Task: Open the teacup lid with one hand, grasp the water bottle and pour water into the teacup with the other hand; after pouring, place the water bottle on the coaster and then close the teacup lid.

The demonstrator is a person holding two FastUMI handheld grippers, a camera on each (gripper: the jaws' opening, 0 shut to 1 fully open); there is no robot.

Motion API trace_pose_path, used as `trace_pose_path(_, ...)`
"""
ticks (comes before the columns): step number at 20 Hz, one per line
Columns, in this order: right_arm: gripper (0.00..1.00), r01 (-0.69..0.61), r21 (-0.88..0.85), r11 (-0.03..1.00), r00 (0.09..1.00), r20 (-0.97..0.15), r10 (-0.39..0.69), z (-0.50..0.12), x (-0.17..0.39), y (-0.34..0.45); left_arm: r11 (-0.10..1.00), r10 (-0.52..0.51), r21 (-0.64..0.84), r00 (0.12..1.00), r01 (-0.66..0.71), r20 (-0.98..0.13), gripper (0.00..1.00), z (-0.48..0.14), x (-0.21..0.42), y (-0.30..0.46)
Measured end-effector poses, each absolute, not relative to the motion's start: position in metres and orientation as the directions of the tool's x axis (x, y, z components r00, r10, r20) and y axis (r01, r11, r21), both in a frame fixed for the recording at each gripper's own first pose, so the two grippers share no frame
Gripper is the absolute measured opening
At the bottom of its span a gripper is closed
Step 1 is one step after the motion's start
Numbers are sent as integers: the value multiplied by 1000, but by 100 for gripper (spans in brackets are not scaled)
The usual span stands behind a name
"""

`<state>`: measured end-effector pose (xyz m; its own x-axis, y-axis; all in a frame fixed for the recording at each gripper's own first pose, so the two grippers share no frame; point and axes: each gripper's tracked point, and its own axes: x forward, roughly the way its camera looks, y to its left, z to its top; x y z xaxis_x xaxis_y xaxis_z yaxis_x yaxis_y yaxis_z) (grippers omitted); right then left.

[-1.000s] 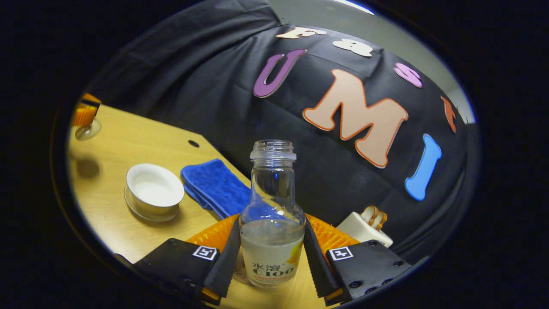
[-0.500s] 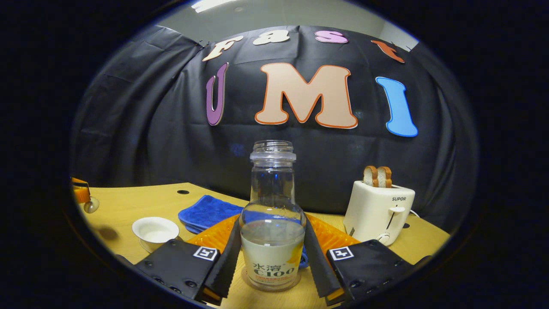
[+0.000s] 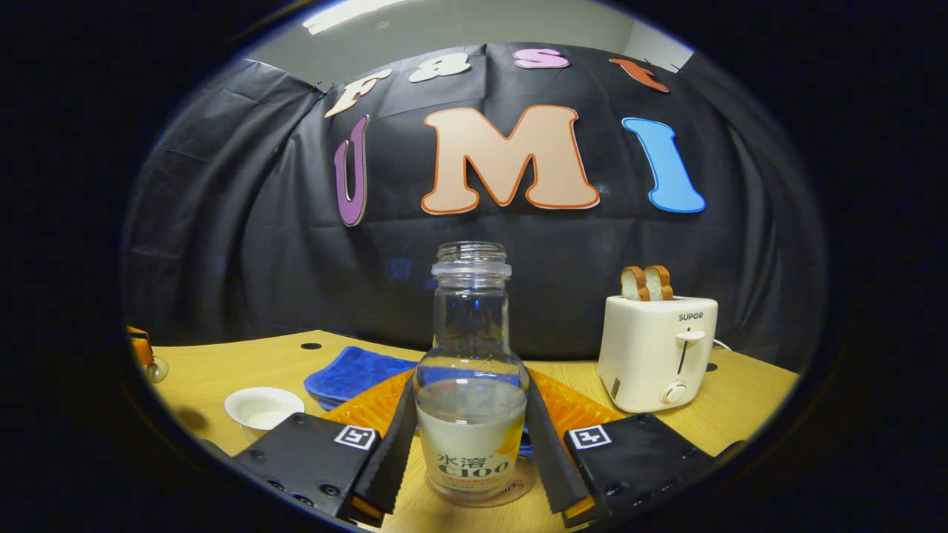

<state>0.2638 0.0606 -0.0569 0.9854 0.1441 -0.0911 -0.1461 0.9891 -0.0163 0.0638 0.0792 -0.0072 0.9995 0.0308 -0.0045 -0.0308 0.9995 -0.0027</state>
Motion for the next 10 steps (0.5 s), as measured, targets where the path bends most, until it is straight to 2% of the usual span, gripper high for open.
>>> trace_pose_path(1,80,-141,-11,990,986,-95,139,-59,264,57,1000,31,-3,1000,-31,-4,20,-7,64,79)
trace_pose_path(10,78,-117,0,993,987,-111,116,-62,270,50,1000,31,-3,999,-31,-4,20,-8,64,79)
